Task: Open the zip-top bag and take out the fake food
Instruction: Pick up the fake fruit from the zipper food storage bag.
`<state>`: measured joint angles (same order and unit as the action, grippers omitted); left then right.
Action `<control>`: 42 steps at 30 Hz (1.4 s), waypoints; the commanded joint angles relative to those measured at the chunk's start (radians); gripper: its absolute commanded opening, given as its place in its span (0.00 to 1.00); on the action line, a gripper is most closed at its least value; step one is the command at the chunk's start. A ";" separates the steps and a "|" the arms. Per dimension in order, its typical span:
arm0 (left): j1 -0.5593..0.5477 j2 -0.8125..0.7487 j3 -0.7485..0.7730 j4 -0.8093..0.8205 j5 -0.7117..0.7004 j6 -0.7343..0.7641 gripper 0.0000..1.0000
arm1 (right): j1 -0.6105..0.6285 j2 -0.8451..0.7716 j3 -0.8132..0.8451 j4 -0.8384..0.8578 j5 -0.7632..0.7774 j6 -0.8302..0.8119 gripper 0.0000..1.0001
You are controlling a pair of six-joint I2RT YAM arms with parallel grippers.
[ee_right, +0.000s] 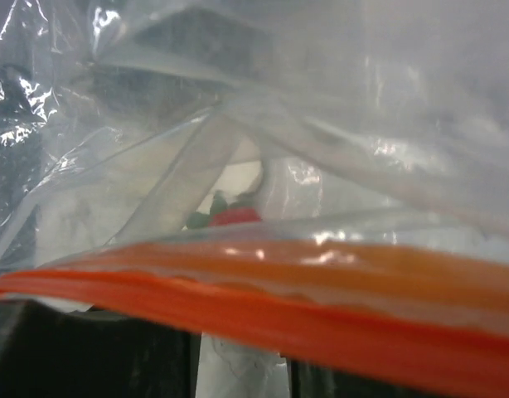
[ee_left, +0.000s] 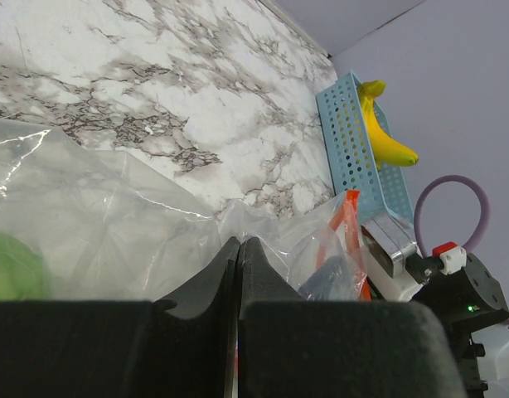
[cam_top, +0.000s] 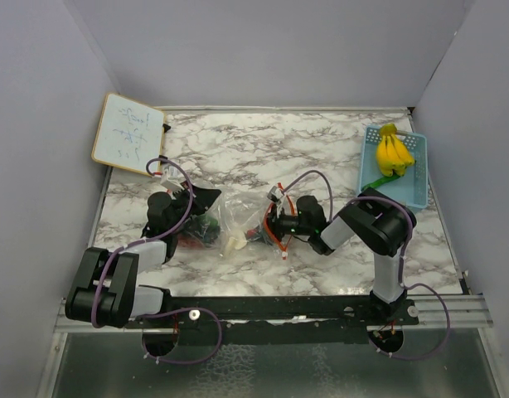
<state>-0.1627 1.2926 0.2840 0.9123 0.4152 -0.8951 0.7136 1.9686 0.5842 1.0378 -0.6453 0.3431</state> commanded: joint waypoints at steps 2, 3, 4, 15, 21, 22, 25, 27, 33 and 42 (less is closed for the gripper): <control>0.006 -0.002 -0.014 0.057 0.020 -0.007 0.00 | 0.009 -0.009 -0.026 -0.065 0.089 -0.019 0.23; 0.006 -0.006 -0.015 0.053 0.018 -0.005 0.00 | 0.009 -0.018 -0.026 -0.070 0.098 -0.021 0.22; 0.006 -0.012 -0.016 0.045 0.016 -0.001 0.00 | 0.009 -0.030 -0.026 -0.078 0.105 -0.026 0.22; 0.006 -0.033 -0.013 0.015 0.013 0.011 0.00 | 0.001 -0.216 -0.053 -0.249 0.286 -0.042 0.18; 0.006 -0.047 -0.011 0.009 0.015 0.010 0.00 | -0.051 -0.400 -0.114 -0.328 0.350 -0.026 0.18; 0.006 -0.047 -0.010 0.007 0.015 0.010 0.00 | -0.059 -0.436 -0.114 -0.364 0.369 -0.037 0.18; 0.007 -0.040 -0.008 0.007 0.015 0.006 0.00 | -0.104 -0.532 -0.093 -0.500 0.397 -0.061 0.18; 0.008 -0.033 -0.010 0.017 0.018 0.002 0.00 | -0.168 -0.584 -0.070 -0.589 0.392 -0.067 0.18; 0.008 -0.027 -0.017 0.051 0.024 -0.017 0.00 | -0.341 -0.697 -0.040 -0.756 0.400 -0.116 0.19; 0.008 -0.044 -0.013 0.040 0.027 -0.027 0.00 | -0.641 -0.862 -0.052 -0.798 0.482 -0.012 0.19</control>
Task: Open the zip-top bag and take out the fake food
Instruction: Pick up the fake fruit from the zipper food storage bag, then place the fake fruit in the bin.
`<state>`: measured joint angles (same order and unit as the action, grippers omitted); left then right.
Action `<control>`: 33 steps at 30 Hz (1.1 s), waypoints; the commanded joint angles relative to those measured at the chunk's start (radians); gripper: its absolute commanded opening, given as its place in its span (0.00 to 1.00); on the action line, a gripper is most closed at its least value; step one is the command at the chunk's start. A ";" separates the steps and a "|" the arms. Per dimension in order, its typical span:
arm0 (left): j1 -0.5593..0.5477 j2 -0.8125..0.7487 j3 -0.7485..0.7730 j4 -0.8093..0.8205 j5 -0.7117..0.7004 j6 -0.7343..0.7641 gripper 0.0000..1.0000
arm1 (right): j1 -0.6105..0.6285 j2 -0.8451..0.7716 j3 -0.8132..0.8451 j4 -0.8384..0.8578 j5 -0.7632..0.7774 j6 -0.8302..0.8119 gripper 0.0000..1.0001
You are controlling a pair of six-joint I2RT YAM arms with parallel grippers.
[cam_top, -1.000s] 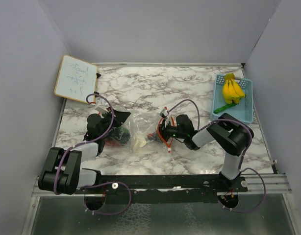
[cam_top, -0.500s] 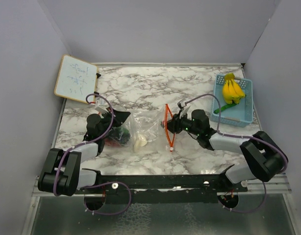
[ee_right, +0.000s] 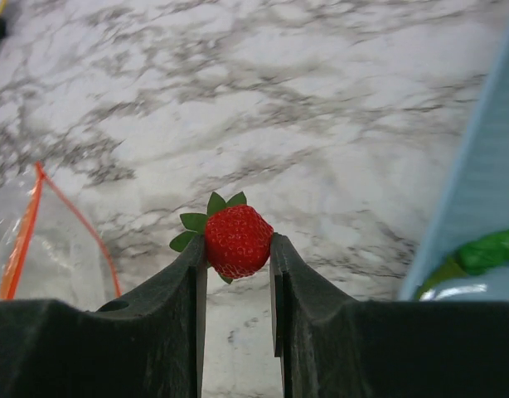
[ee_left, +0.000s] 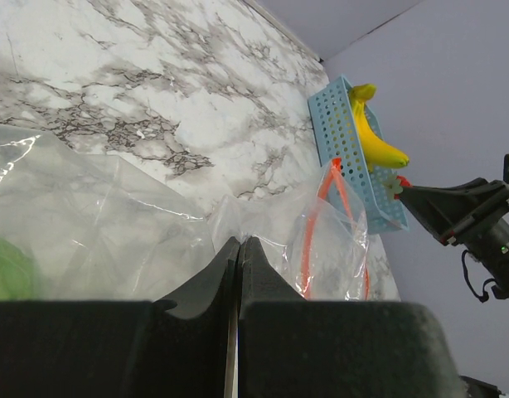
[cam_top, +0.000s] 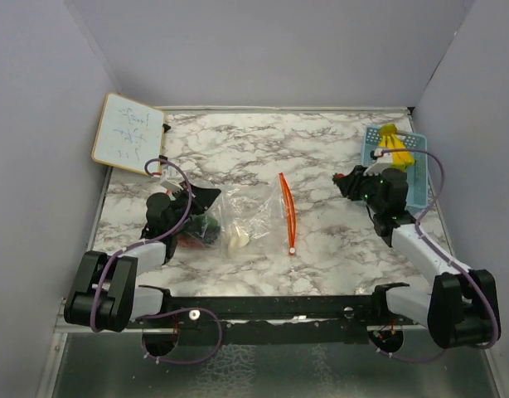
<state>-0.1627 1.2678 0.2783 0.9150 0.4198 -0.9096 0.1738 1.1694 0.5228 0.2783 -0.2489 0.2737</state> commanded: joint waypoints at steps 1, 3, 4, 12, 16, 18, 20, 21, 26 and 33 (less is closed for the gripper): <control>0.008 -0.025 -0.007 0.032 0.024 -0.011 0.00 | -0.128 -0.074 0.003 -0.030 0.111 0.071 0.19; 0.007 -0.036 -0.009 0.017 0.020 -0.003 0.00 | -0.176 -0.088 -0.006 -0.029 0.164 0.097 0.19; 0.007 -0.040 -0.013 0.014 0.018 -0.001 0.00 | -0.200 -0.091 -0.009 -0.034 0.194 0.115 0.19; 0.007 -0.041 -0.019 0.018 0.019 0.001 0.00 | -0.243 -0.144 -0.032 -0.040 0.402 0.117 0.28; 0.007 -0.036 -0.018 0.023 0.022 -0.001 0.00 | -0.244 -0.222 -0.091 0.002 0.524 0.109 0.33; 0.008 -0.032 -0.018 0.029 0.026 -0.003 0.00 | -0.243 -0.228 -0.096 0.012 0.527 0.091 0.46; 0.008 -0.025 -0.018 0.036 0.031 -0.005 0.00 | -0.244 -0.213 -0.083 -0.004 0.508 0.091 0.71; 0.008 -0.024 -0.018 0.042 0.033 -0.007 0.00 | -0.244 -0.206 -0.078 -0.010 0.491 0.091 0.76; 0.008 -0.045 -0.009 0.031 0.032 -0.007 0.00 | -0.243 -0.209 -0.113 0.041 0.311 0.052 0.79; 0.006 -0.093 0.089 -0.154 0.025 0.059 0.00 | -0.230 -0.200 -0.124 0.070 0.100 0.045 0.74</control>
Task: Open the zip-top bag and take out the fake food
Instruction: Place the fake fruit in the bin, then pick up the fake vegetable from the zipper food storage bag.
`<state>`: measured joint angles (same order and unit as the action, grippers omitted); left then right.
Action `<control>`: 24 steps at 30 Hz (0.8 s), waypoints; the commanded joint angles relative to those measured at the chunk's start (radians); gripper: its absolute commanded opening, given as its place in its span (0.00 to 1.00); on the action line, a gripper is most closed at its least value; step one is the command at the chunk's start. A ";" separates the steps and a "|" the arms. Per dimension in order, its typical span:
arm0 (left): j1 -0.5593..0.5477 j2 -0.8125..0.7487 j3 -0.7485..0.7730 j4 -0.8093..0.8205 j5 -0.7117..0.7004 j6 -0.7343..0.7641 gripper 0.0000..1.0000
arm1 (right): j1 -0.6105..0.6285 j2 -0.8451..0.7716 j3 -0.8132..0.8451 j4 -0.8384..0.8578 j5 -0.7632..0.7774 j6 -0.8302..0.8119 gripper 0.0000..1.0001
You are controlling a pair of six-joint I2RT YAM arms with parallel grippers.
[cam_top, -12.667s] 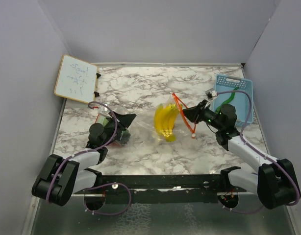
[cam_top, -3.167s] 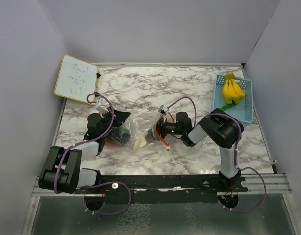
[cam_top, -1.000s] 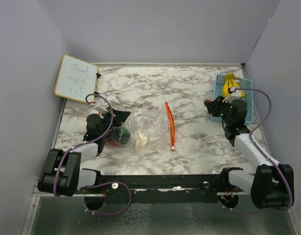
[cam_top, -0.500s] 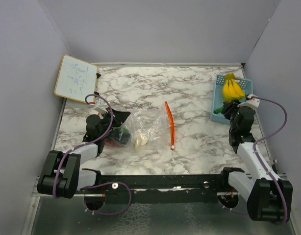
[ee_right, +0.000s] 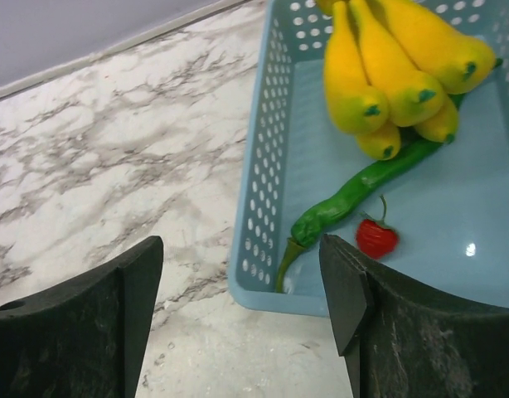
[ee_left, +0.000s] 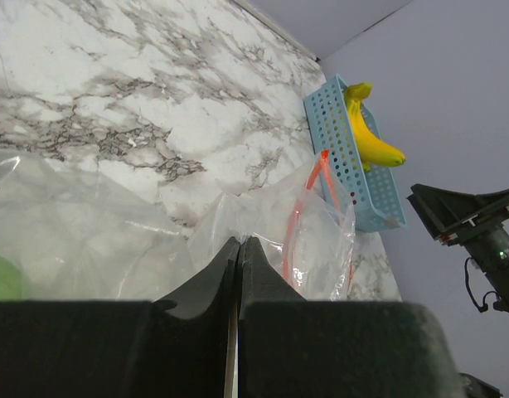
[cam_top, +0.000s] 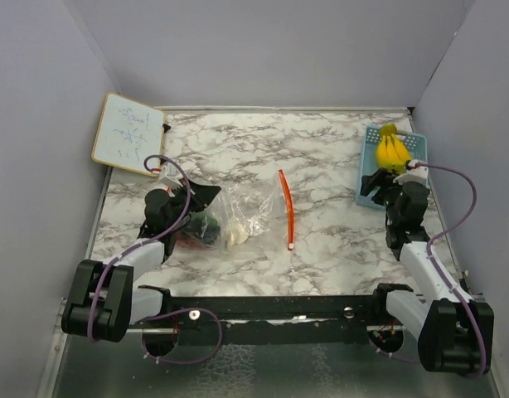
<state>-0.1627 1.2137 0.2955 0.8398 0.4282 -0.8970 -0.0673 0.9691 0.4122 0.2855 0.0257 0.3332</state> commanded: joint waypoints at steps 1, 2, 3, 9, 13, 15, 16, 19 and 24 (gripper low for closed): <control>0.006 -0.043 0.088 -0.099 0.016 0.053 0.00 | 0.023 -0.002 -0.021 0.073 -0.211 -0.011 0.73; 0.005 -0.043 0.101 -0.116 0.016 0.057 0.00 | 0.045 -0.003 -0.028 0.077 -0.232 -0.005 0.73; 0.005 -0.044 0.117 -0.129 0.016 0.059 0.00 | 0.071 0.001 -0.035 0.081 -0.233 -0.002 0.73; -0.012 -0.051 0.168 -0.111 0.058 0.006 0.00 | 0.238 0.075 -0.094 0.153 -0.184 0.024 0.63; -0.050 -0.062 0.222 -0.252 0.006 0.098 0.00 | 0.274 0.172 -0.111 0.240 -0.204 0.057 0.47; -0.055 -0.057 0.229 -0.230 0.069 0.080 0.00 | 0.286 0.224 -0.106 0.281 -0.232 0.068 0.42; -0.077 -0.062 0.225 -0.202 0.055 0.077 0.00 | 0.293 0.246 -0.101 0.292 -0.242 0.071 0.41; -0.098 -0.049 0.273 -0.270 0.073 0.086 0.00 | 0.320 0.293 -0.093 0.326 -0.243 0.076 0.40; -0.178 -0.133 0.375 -0.390 0.032 0.139 0.00 | 0.345 0.326 -0.081 0.337 -0.236 0.072 0.41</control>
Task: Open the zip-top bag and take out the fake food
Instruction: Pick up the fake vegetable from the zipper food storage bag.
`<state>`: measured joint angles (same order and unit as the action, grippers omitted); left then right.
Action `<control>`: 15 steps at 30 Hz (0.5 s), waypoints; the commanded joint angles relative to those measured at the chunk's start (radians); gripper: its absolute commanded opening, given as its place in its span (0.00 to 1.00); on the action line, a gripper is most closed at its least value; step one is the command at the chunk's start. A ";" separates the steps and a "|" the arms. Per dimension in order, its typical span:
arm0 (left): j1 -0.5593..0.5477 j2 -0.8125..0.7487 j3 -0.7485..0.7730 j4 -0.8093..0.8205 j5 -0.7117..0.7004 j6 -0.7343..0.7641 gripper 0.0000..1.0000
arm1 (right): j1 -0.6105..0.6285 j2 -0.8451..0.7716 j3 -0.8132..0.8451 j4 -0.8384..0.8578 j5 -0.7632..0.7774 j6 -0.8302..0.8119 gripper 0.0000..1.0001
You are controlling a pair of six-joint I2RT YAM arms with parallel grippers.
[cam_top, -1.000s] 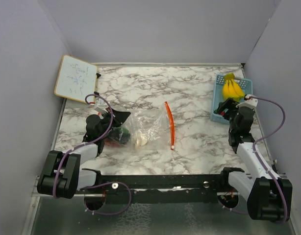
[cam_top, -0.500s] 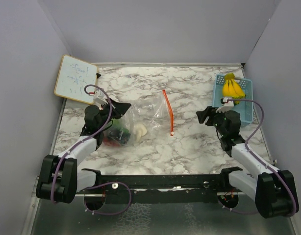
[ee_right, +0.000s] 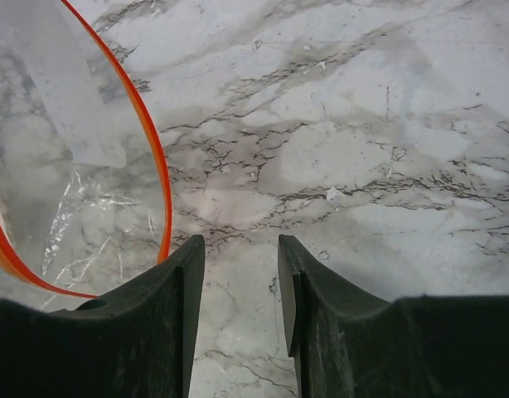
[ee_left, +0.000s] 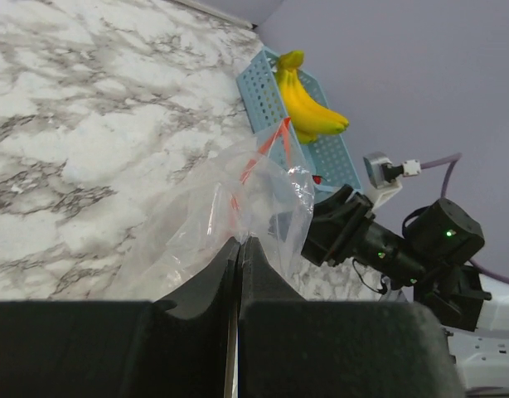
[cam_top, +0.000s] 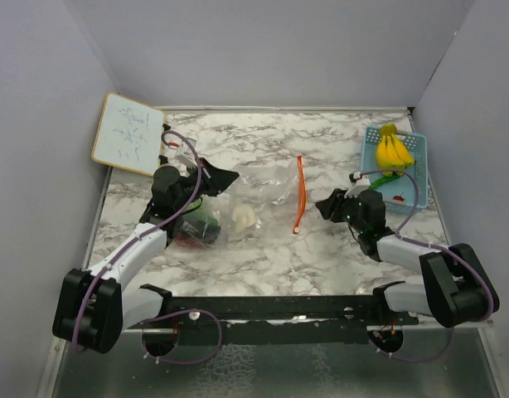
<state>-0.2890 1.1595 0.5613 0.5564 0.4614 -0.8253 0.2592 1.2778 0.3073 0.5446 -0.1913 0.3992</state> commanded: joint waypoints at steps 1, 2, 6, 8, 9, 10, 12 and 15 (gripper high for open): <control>-0.067 -0.094 0.134 -0.143 -0.013 0.089 0.00 | 0.020 0.021 0.024 0.080 -0.018 0.004 0.41; -0.078 -0.106 0.160 -0.185 -0.030 0.133 0.00 | 0.021 0.025 0.025 0.082 -0.018 0.004 0.41; -0.088 -0.091 0.191 -0.288 -0.093 0.207 0.00 | 0.039 0.041 0.033 0.110 -0.034 0.014 0.41; -0.088 -0.066 0.180 -0.286 -0.085 0.208 0.00 | 0.059 0.052 0.044 0.116 -0.045 0.019 0.42; -0.089 -0.054 0.170 -0.273 -0.074 0.201 0.00 | 0.070 0.058 0.049 0.116 -0.046 0.019 0.42; -0.096 -0.044 0.169 -0.277 -0.075 0.203 0.00 | 0.082 0.061 0.052 0.121 -0.045 0.020 0.42; -0.118 -0.036 0.193 -0.316 -0.097 0.229 0.00 | 0.101 0.074 0.057 0.127 -0.041 0.020 0.42; -0.142 -0.040 0.229 -0.368 -0.127 0.274 0.00 | 0.119 0.099 0.056 0.152 -0.047 0.031 0.42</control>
<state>-0.4004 1.1271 0.7448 0.2722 0.3832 -0.6258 0.3519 1.3445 0.3435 0.6266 -0.2115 0.4149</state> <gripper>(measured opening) 0.012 0.418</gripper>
